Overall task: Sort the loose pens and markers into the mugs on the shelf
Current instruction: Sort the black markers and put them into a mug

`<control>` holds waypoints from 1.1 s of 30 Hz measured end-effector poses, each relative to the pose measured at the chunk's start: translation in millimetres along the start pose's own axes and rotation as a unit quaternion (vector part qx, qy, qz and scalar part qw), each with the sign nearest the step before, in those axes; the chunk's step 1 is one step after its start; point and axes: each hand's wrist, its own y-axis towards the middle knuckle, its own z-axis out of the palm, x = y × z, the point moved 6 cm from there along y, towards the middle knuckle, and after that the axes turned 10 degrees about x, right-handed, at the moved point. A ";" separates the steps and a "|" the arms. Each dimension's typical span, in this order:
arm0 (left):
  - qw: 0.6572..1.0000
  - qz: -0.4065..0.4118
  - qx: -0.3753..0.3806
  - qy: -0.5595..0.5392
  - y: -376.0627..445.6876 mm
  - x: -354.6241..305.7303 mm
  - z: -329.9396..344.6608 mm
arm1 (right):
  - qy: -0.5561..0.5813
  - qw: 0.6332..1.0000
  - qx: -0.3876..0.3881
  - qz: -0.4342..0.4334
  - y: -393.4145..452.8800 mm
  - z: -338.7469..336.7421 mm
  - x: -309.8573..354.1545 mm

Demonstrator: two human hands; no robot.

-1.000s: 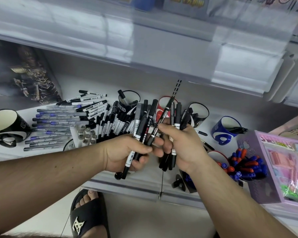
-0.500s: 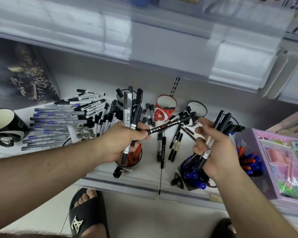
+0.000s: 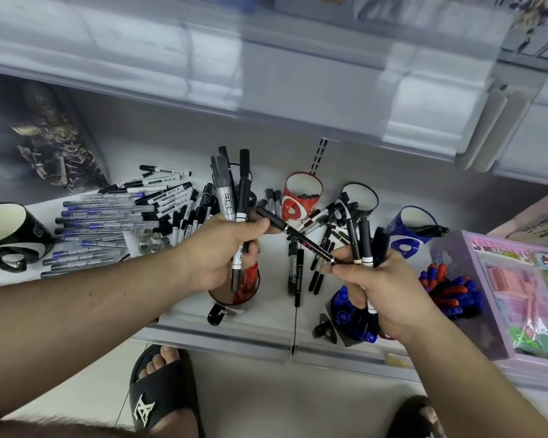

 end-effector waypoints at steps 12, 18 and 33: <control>0.995 -0.002 0.012 0.100 3.0 1.2 -1.1 | 0.042 0.984 0.136 0.105 9.3 25.0 -19.8; 0.990 0.013 0.053 0.133 -1.2 1.8 7.9 | 0.099 0.972 0.191 0.096 12.7 36.6 -18.8; 0.990 -0.032 0.095 0.100 -1.9 16.4 2.0 | 0.075 0.990 0.093 0.070 24.7 47.3 -16.5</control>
